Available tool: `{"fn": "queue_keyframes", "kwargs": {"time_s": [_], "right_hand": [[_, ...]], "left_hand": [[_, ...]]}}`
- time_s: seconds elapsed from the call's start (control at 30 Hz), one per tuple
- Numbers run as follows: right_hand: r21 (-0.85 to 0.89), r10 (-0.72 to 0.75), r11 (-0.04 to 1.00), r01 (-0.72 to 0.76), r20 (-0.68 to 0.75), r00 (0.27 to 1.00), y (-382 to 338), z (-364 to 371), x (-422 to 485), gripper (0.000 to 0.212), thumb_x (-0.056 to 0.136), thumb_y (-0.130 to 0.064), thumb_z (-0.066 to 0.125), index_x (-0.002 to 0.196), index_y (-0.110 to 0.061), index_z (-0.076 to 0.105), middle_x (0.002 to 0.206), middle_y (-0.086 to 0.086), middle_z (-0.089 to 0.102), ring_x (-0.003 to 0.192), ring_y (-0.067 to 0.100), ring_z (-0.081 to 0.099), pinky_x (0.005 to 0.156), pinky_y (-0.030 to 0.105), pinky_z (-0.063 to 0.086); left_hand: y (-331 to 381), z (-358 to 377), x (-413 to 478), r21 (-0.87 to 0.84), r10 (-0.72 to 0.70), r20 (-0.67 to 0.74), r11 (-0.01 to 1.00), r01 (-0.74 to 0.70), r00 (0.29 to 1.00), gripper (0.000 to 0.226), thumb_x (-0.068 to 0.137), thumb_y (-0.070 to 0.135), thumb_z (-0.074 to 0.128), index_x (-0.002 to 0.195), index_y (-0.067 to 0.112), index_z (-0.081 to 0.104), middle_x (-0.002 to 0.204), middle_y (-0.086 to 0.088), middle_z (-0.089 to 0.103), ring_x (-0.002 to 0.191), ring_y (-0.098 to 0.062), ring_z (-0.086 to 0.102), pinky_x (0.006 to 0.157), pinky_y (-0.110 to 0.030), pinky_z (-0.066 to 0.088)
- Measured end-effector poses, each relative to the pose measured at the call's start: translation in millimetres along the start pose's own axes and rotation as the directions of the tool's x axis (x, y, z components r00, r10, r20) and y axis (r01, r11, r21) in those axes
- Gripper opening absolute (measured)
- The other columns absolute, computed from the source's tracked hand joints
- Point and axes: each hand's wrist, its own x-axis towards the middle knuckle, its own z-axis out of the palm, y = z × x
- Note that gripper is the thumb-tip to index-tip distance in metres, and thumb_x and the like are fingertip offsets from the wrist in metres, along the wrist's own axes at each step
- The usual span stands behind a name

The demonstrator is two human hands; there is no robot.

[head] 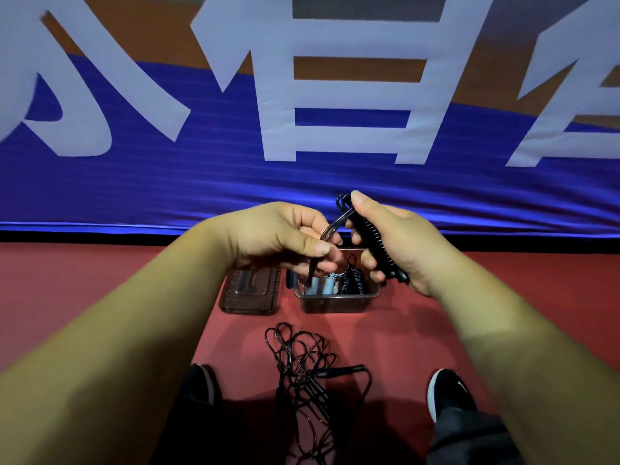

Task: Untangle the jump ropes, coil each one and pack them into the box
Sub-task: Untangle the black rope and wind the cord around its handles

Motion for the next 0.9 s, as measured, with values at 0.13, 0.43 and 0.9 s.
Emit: {"fn": "queue_keyframes", "kwargs": {"time_s": [0.13, 0.43, 0.9], "right_hand": [[-0.059, -0.002, 0.998, 0.004, 0.036, 0.999, -4, 2, -6, 0.054, 0.097, -0.059, 0.068, 0.093, -0.005, 0.072, 0.072, 0.01, 0.068, 0.046, 0.021, 0.059, 0.045, 0.028, 0.046], [0.031, 0.068, 0.997, -0.074, 0.163, 0.984, -4, -1, -13, 0.056, 0.1, -0.053, 0.064, 0.096, 0.003, 0.069, 0.076, 0.018, 0.072, 0.052, 0.027, 0.065, 0.046, 0.032, 0.054], [-0.353, 0.409, 0.903, -0.246, 0.523, 0.748, -2, 4, -23, 0.064, 0.084, -0.063, 0.063, 0.102, -0.003, 0.075, 0.089, 0.022, 0.077, 0.05, 0.02, 0.064, 0.043, 0.026, 0.051]], "left_hand": [[-4, 13, 7, 0.209, -0.044, -0.053, 0.976, 0.054, 0.998, 0.025, 0.087, 0.013, 0.08, 0.084, 0.012, 0.056, 0.08, -0.018, 0.071, 0.057, -0.022, 0.056, 0.051, -0.024, 0.041], [-21, 27, 18, 0.287, -0.033, -0.164, 0.955, 0.079, 0.986, 0.019, 0.101, 0.032, 0.068, 0.091, 0.017, 0.073, 0.074, 0.004, 0.07, 0.069, -0.01, 0.065, 0.075, -0.036, 0.063], [6, 22, 26, 0.337, 0.159, -0.103, 0.934, -0.116, 0.982, 0.021, 0.091, 0.01, 0.077, 0.109, 0.02, 0.083, 0.097, 0.002, 0.079, 0.083, -0.008, 0.068, 0.076, -0.02, 0.051]]}}
